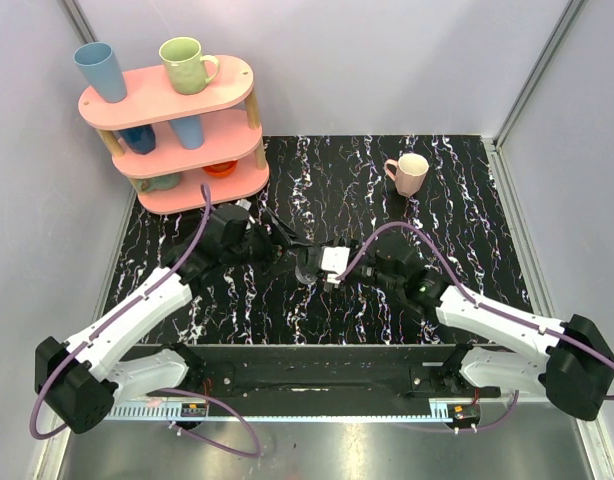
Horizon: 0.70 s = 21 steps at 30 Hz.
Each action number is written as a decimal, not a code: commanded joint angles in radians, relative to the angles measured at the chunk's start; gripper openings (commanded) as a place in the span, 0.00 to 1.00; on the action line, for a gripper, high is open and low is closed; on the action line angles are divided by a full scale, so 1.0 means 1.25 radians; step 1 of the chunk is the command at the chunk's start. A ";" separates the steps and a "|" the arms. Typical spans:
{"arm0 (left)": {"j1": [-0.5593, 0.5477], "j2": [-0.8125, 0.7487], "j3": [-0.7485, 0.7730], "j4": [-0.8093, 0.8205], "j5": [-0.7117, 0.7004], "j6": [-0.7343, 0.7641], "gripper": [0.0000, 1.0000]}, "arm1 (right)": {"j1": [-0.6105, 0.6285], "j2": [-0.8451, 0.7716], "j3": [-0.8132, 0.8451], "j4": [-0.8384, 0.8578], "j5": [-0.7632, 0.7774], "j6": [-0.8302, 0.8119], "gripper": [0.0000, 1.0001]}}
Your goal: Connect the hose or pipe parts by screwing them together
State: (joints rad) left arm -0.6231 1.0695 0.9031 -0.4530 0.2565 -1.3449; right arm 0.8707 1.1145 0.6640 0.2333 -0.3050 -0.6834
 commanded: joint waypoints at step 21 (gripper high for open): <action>-0.045 -0.096 -0.131 0.417 0.134 0.659 0.26 | -0.025 0.061 0.185 -0.139 -0.254 0.140 0.00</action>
State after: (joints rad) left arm -0.6704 0.9947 0.7826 -0.2440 0.2897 -0.8749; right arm 0.8532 1.1824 0.7849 0.0391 -0.3840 -0.5823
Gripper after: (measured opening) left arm 0.552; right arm 0.664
